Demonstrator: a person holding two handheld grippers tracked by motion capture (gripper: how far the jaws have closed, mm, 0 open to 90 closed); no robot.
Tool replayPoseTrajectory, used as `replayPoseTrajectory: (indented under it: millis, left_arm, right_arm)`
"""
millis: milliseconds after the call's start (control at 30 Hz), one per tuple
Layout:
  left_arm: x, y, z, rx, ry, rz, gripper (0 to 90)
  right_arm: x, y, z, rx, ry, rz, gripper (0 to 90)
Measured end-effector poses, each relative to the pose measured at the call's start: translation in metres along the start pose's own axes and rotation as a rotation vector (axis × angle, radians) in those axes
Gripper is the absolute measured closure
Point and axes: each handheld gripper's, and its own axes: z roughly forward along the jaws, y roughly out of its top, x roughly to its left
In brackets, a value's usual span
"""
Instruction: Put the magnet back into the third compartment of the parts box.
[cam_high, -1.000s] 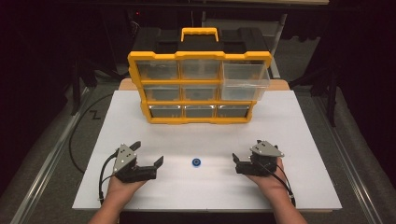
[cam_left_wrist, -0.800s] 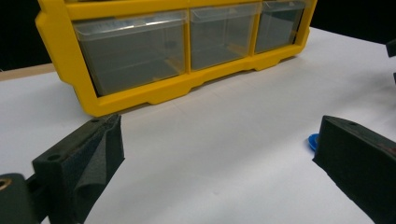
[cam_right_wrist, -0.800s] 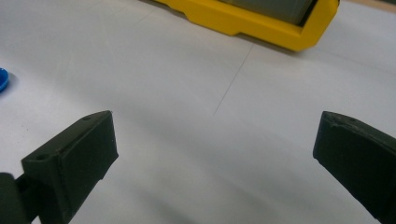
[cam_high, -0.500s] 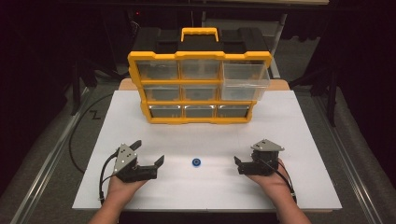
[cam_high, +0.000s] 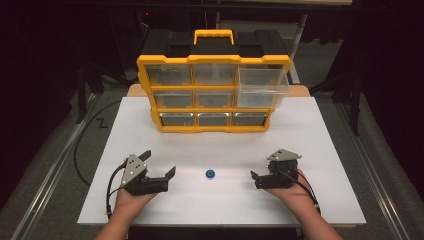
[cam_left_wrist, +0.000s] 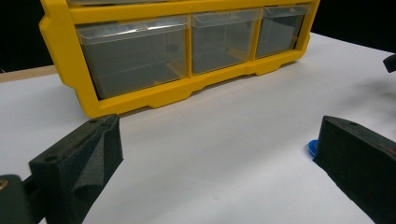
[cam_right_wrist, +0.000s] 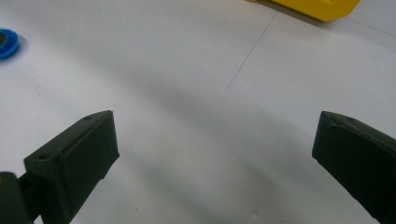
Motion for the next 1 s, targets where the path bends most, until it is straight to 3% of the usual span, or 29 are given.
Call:
replayPoseTrajectory:
  millis: [267,567,1000]
  left_arm:
    - [-0.003,0.001,0.000,-0.007,-0.008,0.021,2.0]
    - [-0.002,0.001,-0.001,-0.013,-0.012,0.029,2.0]
    - [-0.002,0.001,-0.001,-0.013,-0.014,0.030,2.1]
  right_arm:
    - [0.003,0.000,0.000,0.051,0.002,-0.033,1.3]
    - [0.000,0.005,-0.001,0.118,0.051,-0.011,1.3]
    - [0.007,0.018,0.001,0.214,0.079,-0.111,2.4]
